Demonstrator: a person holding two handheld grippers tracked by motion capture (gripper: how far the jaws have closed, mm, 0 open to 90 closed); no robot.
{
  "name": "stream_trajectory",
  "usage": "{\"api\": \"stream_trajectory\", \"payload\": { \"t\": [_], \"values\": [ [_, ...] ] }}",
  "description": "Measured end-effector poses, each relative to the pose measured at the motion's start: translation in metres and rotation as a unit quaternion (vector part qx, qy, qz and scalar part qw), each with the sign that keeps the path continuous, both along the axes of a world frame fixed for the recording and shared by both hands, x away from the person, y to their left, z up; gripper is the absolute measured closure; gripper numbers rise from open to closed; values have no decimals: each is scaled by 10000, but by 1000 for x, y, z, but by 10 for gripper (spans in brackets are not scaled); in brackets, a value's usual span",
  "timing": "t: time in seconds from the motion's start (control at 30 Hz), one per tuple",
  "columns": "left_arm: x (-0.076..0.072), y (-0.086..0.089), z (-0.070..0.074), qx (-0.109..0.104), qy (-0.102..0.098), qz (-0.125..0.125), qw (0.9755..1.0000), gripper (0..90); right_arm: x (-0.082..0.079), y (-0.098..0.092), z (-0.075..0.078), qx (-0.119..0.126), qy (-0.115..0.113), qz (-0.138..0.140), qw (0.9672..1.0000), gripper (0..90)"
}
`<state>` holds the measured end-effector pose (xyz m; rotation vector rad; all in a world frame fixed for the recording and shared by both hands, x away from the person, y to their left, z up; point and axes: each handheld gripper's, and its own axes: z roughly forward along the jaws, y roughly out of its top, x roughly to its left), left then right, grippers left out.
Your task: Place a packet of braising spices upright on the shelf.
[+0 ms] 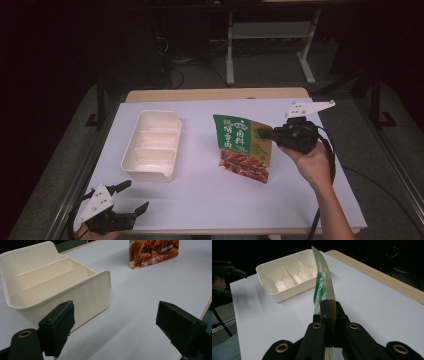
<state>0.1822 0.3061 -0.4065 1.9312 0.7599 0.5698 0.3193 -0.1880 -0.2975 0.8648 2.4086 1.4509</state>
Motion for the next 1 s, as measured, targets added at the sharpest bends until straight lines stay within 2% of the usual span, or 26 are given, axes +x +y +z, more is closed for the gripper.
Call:
{"api": "stream_trajectory", "payload": {
  "t": [0.3, 0.77, 1.0],
  "values": [
    [1, 2, 0, 2, -4, 17, 10000, 147, 3, 8, 12, 41, 65, -62, 10000, 900],
    [2, 7, -1, -14, 22, 97, 9999, 147, 16, 32, 40, -6, -54, -148, 9999, 900],
    [1, 6, -2, -19, 32, 110, 9999, 147, 24, 39, 46, 78, -29, -161, 9998, 900]
  ]
}}
